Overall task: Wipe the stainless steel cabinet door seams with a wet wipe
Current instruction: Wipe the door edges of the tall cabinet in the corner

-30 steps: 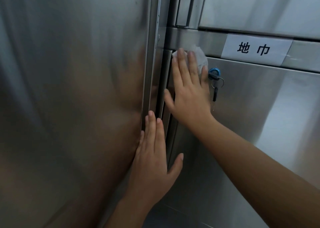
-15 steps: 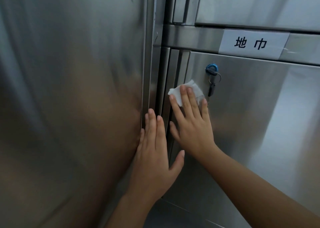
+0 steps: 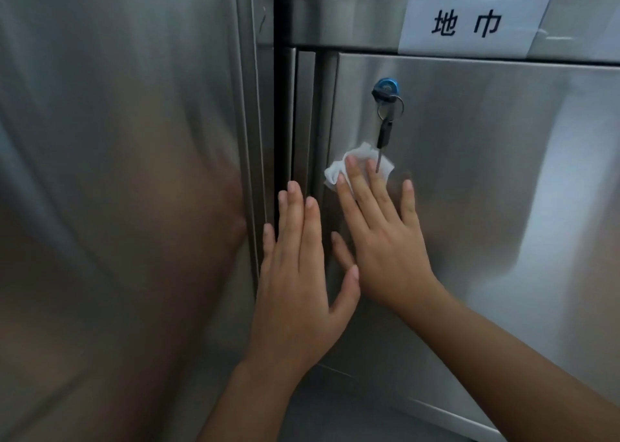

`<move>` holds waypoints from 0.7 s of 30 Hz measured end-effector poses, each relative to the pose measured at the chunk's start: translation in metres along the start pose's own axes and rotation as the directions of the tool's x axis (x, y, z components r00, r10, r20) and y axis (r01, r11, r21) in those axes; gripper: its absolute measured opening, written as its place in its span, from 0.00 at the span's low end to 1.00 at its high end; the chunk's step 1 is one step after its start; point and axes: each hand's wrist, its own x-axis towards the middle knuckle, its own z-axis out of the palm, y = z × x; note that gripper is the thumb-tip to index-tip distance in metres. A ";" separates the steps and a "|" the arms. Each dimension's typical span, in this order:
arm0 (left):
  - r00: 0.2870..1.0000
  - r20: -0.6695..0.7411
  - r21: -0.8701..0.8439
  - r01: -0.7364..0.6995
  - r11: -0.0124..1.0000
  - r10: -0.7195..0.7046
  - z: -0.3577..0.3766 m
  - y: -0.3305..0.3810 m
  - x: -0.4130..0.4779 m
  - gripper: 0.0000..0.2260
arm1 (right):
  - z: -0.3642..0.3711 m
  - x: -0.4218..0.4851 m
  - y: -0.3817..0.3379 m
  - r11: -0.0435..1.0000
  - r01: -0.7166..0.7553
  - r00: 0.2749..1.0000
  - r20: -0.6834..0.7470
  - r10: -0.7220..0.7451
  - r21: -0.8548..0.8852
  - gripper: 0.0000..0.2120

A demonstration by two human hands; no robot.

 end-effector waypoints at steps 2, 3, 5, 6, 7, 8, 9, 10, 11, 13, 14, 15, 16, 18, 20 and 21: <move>0.999 -0.050 -0.014 -0.009 1.000 0.008 0.005 0.005 0.000 0.29 | -0.005 -0.011 0.009 1.000 -0.003 1.000 0.013 0.003 -0.016 0.28; 0.997 -0.075 -0.011 -0.019 1.000 0.018 0.008 0.009 0.001 0.28 | -0.008 -0.017 0.014 1.000 -0.010 1.000 0.017 0.011 -0.022 0.28; 0.991 -0.120 0.008 -0.062 0.998 0.062 0.014 0.017 0.001 0.25 | -0.015 -0.030 0.021 0.999 -0.034 0.999 0.020 0.034 -0.024 0.27; 0.986 -0.141 0.013 -0.090 0.996 0.091 0.017 0.022 0.001 0.24 | -0.019 -0.037 0.025 0.999 -0.049 0.999 0.021 0.049 -0.019 0.27; 0.980 -0.162 0.013 -0.118 0.993 0.118 0.019 0.027 0.001 0.22 | -0.024 -0.044 0.029 0.998 -0.066 0.997 0.024 0.066 -0.014 0.27; 0.973 -0.180 0.015 -0.144 0.990 0.144 0.021 0.033 0.002 0.21 | -0.029 -0.050 0.034 0.996 -0.085 0.996 0.032 0.085 -0.016 0.27; 0.968 -0.190 0.020 -0.164 0.986 0.165 0.024 0.038 0.004 0.19 | -0.035 -0.054 0.039 0.994 -0.102 0.994 0.046 0.103 -0.028 0.26; 0.967 -0.186 0.024 -0.174 0.985 0.175 0.025 0.043 0.006 0.18 | -0.041 -0.059 0.045 0.992 -0.120 0.990 0.070 0.123 -0.042 0.26; 0.967 -0.186 0.033 -0.172 0.985 0.175 0.025 0.046 0.007 0.18 | -0.047 -0.063 0.049 0.990 -0.135 0.986 0.090 0.139 -0.049 0.26; 0.975 -0.173 0.031 -0.137 0.990 0.141 0.024 0.053 0.013 0.17 | -0.060 -0.066 0.056 0.985 -0.166 0.975 0.139 0.172 -0.055 0.25; 0.980 -0.156 0.022 -0.118 0.993 0.120 0.022 0.058 0.017 0.17 | -0.067 -0.065 0.060 0.982 -0.180 0.968 0.165 0.187 -0.060 0.24; 0.986 -0.135 0.012 -0.102 0.995 0.103 0.020 0.064 0.021 0.17 | -0.075 -0.062 0.063 0.979 -0.194 0.960 0.192 0.203 -0.067 0.24; 0.990 -0.111 0.001 -0.092 0.996 0.092 0.017 0.071 0.025 0.16 | -0.083 -0.060 0.066 0.975 -0.212 0.950 0.218 0.223 -0.071 0.24; 0.994 -0.069 -0.025 -0.090 0.996 0.088 0.009 0.086 0.034 0.16 | -0.101 -0.051 0.072 0.964 -0.259 0.926 0.268 0.267 -0.067 0.24; 0.996 -0.041 -0.050 -0.080 0.996 0.078 -0.002 0.101 0.047 0.15 | -0.119 -0.039 0.079 0.954 -0.294 0.904 0.308 0.298 -0.059 0.24; 0.997 -0.027 -0.060 -0.070 0.996 0.069 -0.008 0.108 0.055 0.15 | -0.129 -0.033 0.084 0.951 -0.304 0.896 0.322 0.304 -0.051 0.23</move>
